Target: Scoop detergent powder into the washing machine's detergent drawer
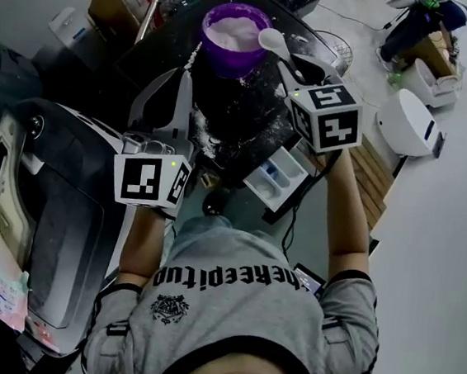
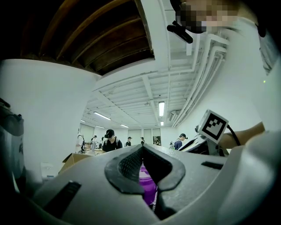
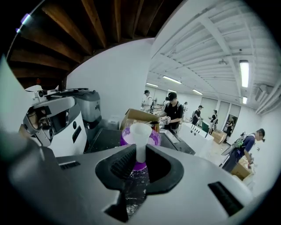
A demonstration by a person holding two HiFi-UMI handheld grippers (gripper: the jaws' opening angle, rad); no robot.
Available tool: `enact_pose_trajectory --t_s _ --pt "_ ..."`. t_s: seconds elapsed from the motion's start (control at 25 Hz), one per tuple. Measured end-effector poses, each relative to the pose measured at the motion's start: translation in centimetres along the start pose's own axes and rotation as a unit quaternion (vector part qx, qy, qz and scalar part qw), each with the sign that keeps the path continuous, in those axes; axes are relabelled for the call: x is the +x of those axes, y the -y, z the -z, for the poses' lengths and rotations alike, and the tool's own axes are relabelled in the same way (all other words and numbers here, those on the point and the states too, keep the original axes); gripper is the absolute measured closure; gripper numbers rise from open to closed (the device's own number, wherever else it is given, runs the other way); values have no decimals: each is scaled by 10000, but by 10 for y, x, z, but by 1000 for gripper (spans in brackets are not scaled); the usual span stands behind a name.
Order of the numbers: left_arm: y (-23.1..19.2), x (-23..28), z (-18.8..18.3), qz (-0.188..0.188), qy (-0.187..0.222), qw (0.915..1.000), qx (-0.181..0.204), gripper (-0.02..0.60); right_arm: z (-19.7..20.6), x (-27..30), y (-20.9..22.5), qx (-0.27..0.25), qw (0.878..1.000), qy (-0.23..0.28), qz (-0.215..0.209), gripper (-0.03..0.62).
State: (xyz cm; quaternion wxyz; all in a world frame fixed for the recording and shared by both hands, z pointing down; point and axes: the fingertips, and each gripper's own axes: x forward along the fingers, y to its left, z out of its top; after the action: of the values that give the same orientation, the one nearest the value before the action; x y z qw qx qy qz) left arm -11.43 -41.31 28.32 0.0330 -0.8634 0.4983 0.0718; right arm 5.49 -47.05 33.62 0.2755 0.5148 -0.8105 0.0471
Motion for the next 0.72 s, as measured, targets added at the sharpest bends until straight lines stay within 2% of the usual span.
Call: enact_pose_trajectory --t_s 0.2,0.4,0.56,0.72 --pt "-1 3 7 35 -41 10000 -29 578 -8 36 0 -575 9965 -563 -208 530" --pt "-5 5 12 28 -74 9999 -65 578 -7 70 3 -1372 9830 -1188 -267 530" --pt "-11 3 15 -17 -103 9999 -84 578 0 94 3 -2131 9620 -1666 -383 531" --pt "-18 2 16 -70 -125 9999 -76 578 -2 114 5 -3100 9303 -1923 -392 531"
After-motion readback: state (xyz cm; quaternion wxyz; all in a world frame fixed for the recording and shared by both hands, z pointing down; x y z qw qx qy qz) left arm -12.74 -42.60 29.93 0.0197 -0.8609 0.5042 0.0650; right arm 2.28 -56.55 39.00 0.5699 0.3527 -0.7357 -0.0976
